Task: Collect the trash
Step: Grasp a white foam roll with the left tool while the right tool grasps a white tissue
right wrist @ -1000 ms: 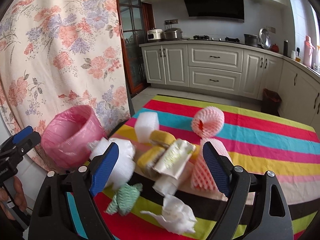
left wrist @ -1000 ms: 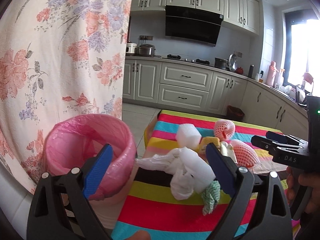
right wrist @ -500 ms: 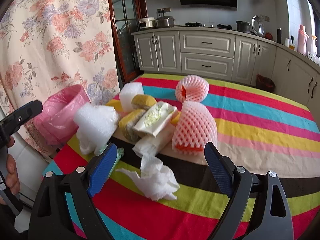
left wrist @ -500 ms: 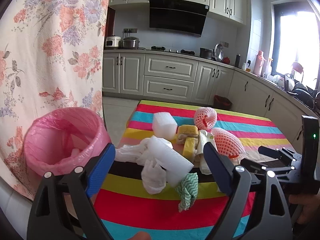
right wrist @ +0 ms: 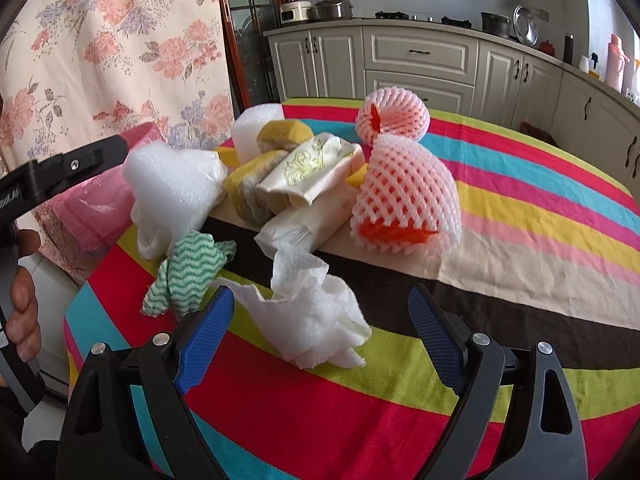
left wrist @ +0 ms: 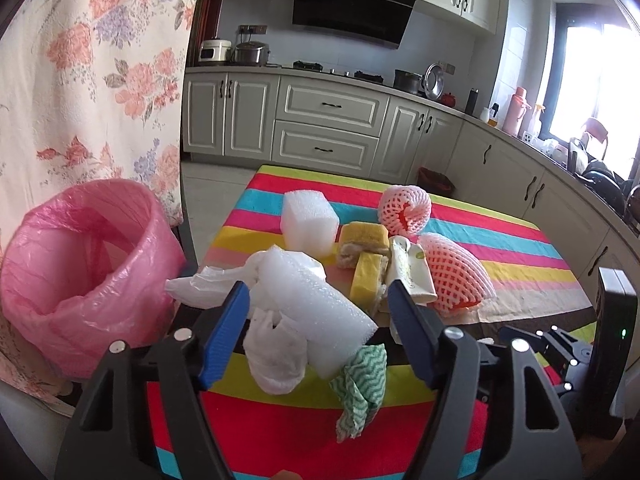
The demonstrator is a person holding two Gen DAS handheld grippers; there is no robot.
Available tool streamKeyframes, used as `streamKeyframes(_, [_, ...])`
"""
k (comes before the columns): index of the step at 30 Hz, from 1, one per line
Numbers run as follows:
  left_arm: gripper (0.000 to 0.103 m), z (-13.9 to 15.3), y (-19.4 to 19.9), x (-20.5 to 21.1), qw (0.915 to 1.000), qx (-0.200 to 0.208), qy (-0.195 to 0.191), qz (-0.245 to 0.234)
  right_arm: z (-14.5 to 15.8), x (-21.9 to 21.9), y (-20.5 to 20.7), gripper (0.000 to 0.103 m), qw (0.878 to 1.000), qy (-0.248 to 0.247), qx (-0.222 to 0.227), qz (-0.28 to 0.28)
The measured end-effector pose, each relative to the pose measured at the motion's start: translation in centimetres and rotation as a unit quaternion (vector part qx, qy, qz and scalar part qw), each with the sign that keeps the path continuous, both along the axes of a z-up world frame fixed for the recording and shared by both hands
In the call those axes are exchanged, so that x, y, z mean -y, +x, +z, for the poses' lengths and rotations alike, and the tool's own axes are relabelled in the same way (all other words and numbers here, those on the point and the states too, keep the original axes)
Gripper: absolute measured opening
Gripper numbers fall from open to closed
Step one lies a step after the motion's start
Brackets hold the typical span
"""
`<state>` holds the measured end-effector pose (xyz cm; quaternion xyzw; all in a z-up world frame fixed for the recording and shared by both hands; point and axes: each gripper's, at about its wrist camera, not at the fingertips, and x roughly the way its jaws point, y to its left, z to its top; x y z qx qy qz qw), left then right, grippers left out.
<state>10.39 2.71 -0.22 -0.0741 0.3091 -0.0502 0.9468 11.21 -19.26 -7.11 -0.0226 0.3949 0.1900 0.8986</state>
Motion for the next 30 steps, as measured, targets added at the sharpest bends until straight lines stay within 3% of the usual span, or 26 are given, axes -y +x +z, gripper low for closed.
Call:
streamKeyframes(9, [0.052,-1.5,2.0,-0.4,0.9992,-0.031,-0.024,0.011,-1.2,-0.3,0.4,0.067,1.000,-0.007,-0.018,0.009])
streamKeyframes(15, [0.042,-2.3,2.5,-0.4,0.9983,-0.047,-0.035,0.005,-1.2,-0.2,0.4,0.037,1.000,-0.005,-0.020,0.016])
streamKeyframes(30, [0.038,0.5,1.2,0.1,0.9985,-0.012,-0.051,-0.016,3.2,1.9,0.1,0.033,0.999,0.020,0.034,-0.014])
